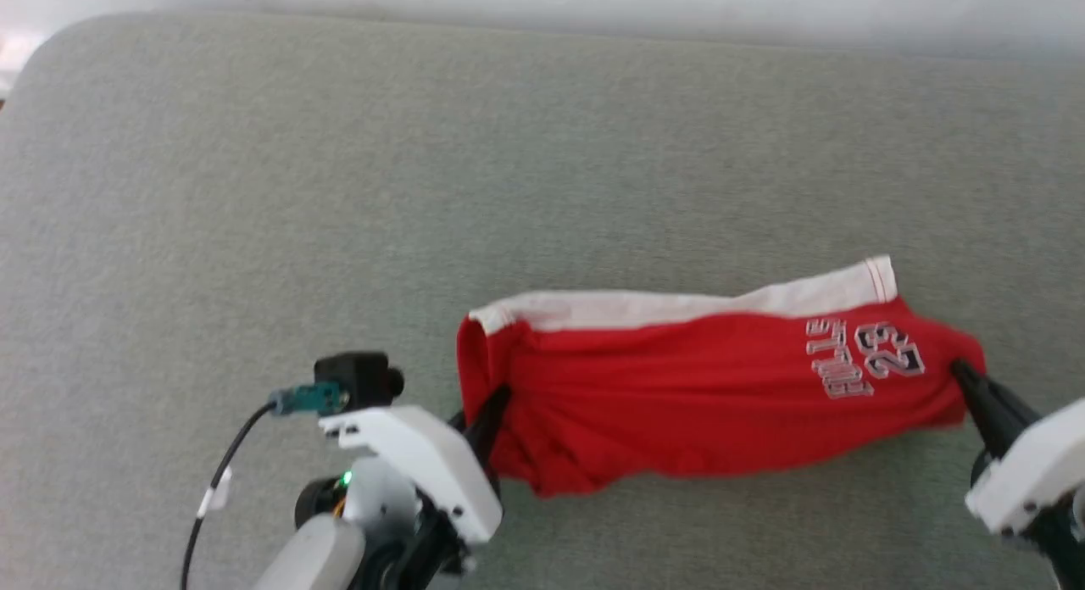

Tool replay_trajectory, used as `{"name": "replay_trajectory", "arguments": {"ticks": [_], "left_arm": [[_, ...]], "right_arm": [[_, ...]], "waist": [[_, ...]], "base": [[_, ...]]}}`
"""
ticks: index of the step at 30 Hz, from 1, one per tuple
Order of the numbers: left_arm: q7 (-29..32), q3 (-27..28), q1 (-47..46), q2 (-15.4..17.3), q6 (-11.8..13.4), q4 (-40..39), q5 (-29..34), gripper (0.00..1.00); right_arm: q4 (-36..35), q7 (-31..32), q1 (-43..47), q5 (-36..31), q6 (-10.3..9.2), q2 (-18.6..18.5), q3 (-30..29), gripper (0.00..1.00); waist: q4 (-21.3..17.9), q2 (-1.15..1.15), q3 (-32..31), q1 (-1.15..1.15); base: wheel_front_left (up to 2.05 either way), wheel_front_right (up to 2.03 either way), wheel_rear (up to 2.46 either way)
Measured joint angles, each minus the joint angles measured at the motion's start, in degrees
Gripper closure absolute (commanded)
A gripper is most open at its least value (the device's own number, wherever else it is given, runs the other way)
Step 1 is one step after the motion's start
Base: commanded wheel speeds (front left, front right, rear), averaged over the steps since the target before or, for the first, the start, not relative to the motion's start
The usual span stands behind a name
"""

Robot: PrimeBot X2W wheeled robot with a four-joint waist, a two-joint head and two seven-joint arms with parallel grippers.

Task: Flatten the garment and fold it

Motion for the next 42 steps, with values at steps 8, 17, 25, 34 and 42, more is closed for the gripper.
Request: {"name": "replay_trajectory", "arguments": {"ticks": [8,17,25,34,42], "left_arm": [[3.1,-0.2,6.4,3.2,1.2,-4.1,-2.0,1.0],[3.2,-0.7,7.6,3.6,1.7,-2.8,-1.9,1.0],[-0.7,-0.6,7.5,2.6,1.7,1.4,-0.4,0.71],[-4.7,0.4,7.5,0.7,1.7,3.6,-0.4,0.0],[-16.1,5.1,9.8,1.7,2.4,-3.5,4.1,0.0]], "right_arm": [[-0.5,-3.2,8.0,6.1,0.0,0.1,0.0,1.0],[1.8,-6.8,10.5,8.3,0.0,0.1,1.9,1.0],[5.4,-9.4,11.1,7.9,0.0,0.1,3.3,0.89],[5.1,-9.7,11.1,5.6,0.0,0.1,3.9,0.0],[-0.1,-6.8,11.6,3.5,0.0,0.1,0.0,0.0]], "waist": [[-4.1,0.0,-1.8,0.0],[-5.5,0.0,-2.8,0.0],[-5.3,0.0,-3.9,0.01],[-5.0,0.0,-5.0,0.01],[-4.8,0.0,-5.0,0.01]], "base": [[0.0,0.0,0.0],[0.0,0.0,0.0],[0.0,0.0,0.0],[0.0,0.0,0.0],[0.0,0.0,0.0]]}}
